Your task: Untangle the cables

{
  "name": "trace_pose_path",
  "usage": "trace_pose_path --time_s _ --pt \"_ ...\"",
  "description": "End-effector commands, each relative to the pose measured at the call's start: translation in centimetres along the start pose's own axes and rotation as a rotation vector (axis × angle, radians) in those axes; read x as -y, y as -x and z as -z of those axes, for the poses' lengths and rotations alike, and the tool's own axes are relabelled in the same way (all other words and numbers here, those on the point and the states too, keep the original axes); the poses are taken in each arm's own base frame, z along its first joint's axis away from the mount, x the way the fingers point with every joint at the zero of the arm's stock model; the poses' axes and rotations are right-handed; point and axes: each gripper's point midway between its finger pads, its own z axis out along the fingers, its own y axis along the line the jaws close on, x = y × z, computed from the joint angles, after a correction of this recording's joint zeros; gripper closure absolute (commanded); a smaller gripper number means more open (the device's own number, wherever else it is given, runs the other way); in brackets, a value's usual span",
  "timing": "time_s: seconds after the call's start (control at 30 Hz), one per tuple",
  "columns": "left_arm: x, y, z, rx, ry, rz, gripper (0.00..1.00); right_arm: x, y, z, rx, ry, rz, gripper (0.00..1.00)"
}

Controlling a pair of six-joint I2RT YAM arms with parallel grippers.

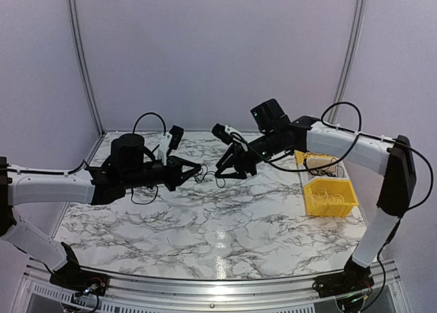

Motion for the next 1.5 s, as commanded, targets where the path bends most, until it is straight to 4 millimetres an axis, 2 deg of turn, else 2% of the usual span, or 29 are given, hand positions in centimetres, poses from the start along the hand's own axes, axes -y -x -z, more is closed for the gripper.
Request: trace_pose_path --time_s 0.0,0.3,0.53,0.6,0.67,0.73,0.77,0.83,0.87,0.93,1.03,1.1,1.27,1.47 --pt "0.9 1.6 0.7 0.032 -0.012 -0.032 1.0 1.5 -1.3 -0.8 -0.044 -0.05 -0.042 0.53" --pt "1.1 1.7 0.7 0.035 -0.012 -0.036 1.0 1.3 -2.4 -1.7 -0.066 0.004 -0.083 0.55" --pt "0.9 1.4 0.5 0.033 0.005 -0.048 1.0 -0.2 -1.8 -2.1 -0.039 0.118 -0.117 0.72" --pt "0.9 1.4 0.6 0.037 0.015 -0.054 1.0 -0.8 -1.8 -2.1 -0.033 0.154 -0.122 0.82" --pt "0.7 1.3 0.7 0.037 0.024 -0.058 1.0 -0.8 -1.9 -2.1 -0.032 0.152 -0.115 0.98" --pt "0.4 1.2 0.9 0.04 0.042 -0.056 1.0 -0.4 -1.8 -1.9 -0.039 0.114 -0.093 1.0" --pt "0.1 0.9 1.0 0.038 0.055 -0.055 0.93 0.0 -1.6 -1.6 -0.044 0.085 -0.077 1.0" --pt "-0.4 0.7 1.6 0.042 0.086 -0.053 0.7 1.1 -1.5 -0.9 -0.071 -0.011 -0.026 1.0" --pt "-0.7 0.7 2.0 0.05 0.108 -0.05 0.6 2.3 -1.6 -0.4 -0.097 -0.099 0.003 1.0" --pt "-1.2 1.1 3.1 0.077 0.152 -0.051 0.5 3.6 -1.4 0.7 -0.134 -0.205 0.055 1.0" --pt "-1.8 1.5 4.0 0.097 0.201 -0.053 0.42 4.7 -1.3 1.8 -0.199 -0.299 0.101 1.0" --pt "-1.3 1.5 3.8 0.089 0.175 -0.046 0.37 5.1 -1.3 2.0 -0.234 -0.346 0.13 1.0" --pt "-0.1 0.9 1.1 0.042 0.123 -0.025 0.3 4.5 -1.5 1.7 -0.292 -0.399 0.209 1.0" --pt "-0.1 -0.3 -2.1 -0.01 0.109 -0.044 0.3 3.0 -1.0 0.9 -0.298 -0.392 0.24 1.0"
